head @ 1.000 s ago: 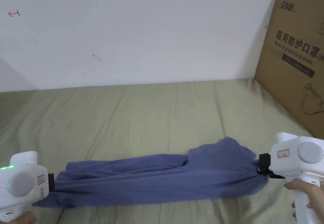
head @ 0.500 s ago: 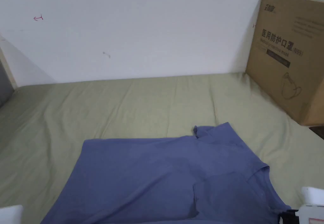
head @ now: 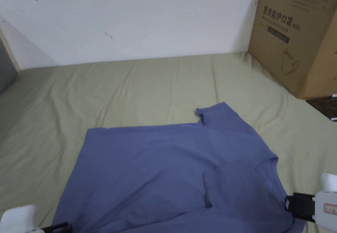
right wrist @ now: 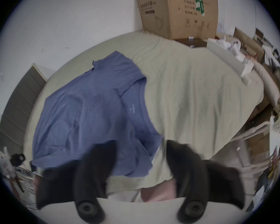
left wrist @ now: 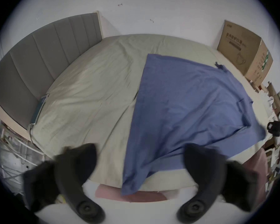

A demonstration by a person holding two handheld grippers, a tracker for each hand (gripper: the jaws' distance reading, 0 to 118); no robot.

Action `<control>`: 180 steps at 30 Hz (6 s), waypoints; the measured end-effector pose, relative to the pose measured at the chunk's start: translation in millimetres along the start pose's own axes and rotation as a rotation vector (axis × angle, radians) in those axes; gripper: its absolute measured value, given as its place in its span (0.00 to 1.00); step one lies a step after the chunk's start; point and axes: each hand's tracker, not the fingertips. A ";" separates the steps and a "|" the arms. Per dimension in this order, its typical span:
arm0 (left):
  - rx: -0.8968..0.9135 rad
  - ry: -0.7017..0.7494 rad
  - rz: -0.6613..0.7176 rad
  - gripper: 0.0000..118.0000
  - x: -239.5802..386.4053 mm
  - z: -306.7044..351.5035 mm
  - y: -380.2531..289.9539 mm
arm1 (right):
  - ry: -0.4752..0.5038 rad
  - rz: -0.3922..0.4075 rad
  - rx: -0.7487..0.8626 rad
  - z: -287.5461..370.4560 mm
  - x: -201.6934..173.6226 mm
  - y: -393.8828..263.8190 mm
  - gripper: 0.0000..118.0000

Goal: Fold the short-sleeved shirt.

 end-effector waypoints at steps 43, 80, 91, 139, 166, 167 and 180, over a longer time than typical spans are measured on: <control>-0.130 -0.051 0.006 0.00 12.3 4.1 -42.0 | 0.094 0.052 -0.040 -10.4 5.2 -32.0 0.67; -0.076 0.026 -0.011 0.83 11.7 -66.3 115.5 | 0.113 -0.024 0.043 -24.5 -7.0 49.5 0.43; -0.065 -0.023 0.038 0.32 -0.4 -49.3 57.4 | 0.167 0.035 0.024 -2.1 -35.9 6.0 0.00; -0.110 -0.009 0.049 0.86 -1.5 -10.8 29.2 | 0.020 0.063 -0.069 -6.4 2.6 4.6 0.60; -0.061 -0.048 0.035 0.00 60.3 -91.1 143.9 | 0.104 0.191 -0.108 -232.5 -76.8 246.2 0.83; -0.069 -0.052 0.044 0.00 58.8 -94.5 144.2 | 0.098 0.181 -0.142 -245.0 -75.5 249.5 0.83; -0.095 -0.035 0.071 0.00 42.8 -104.3 141.1 | 0.147 0.233 -0.107 -242.2 -94.2 230.5 0.02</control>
